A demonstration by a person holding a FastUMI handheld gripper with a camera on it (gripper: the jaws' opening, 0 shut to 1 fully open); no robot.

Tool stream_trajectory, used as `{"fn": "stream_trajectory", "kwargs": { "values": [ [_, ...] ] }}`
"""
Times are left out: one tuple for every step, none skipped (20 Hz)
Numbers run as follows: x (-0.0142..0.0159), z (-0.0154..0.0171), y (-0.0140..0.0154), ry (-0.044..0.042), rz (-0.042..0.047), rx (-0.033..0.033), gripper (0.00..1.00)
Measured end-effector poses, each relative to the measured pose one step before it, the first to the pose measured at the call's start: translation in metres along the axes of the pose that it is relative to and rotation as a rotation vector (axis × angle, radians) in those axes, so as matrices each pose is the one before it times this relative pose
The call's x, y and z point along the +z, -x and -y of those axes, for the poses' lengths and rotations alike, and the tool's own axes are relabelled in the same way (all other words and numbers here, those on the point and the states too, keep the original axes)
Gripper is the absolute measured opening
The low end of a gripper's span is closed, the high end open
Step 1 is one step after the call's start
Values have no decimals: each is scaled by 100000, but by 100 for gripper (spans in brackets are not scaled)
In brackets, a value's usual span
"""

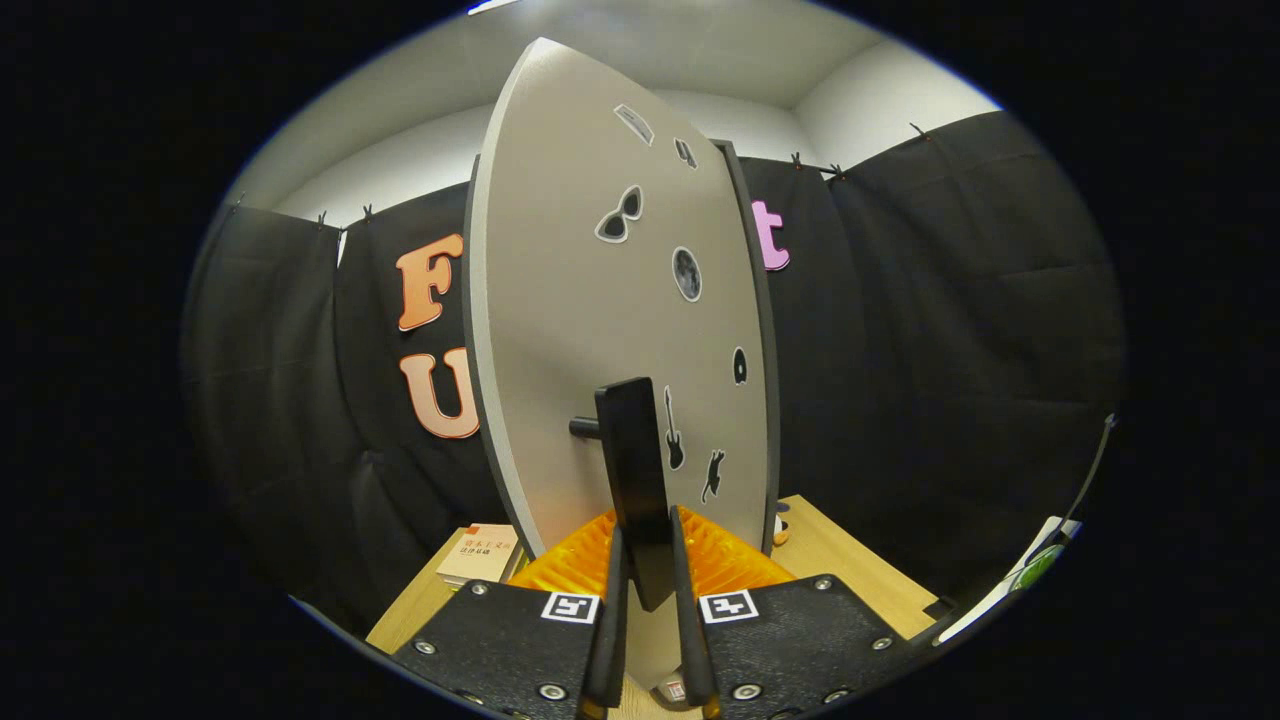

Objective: Open the shoe cabinet door, grab the shoes and put them into the shoe cabinet, then close the shoe cabinet door.

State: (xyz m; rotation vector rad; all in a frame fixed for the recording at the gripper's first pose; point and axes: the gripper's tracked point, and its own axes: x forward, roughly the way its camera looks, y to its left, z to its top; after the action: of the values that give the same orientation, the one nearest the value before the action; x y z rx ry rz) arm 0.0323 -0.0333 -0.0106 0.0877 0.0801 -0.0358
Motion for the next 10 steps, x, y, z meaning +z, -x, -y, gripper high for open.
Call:
{"fn": "stream_trajectory", "kwargs": {
  "values": [
    [-14,548,219,-978,-134,-428,23],
    [19,521,262,-17,0,-590,23],
    [149,656,257,297,459,-1058,23],
    [-4,695,273,440,70,-1216,23],
    [133,672,237,293,509,-974,23],
    [-31,530,237,-238,88,-847,23],
    [119,750,277,-709,47,-656,23],
    [-148,700,251,-392,-300,-425,23],
    [-8,698,247,-490,-210,-612,23],
    [-103,795,200,-710,-308,-896,23]
  ]
}}
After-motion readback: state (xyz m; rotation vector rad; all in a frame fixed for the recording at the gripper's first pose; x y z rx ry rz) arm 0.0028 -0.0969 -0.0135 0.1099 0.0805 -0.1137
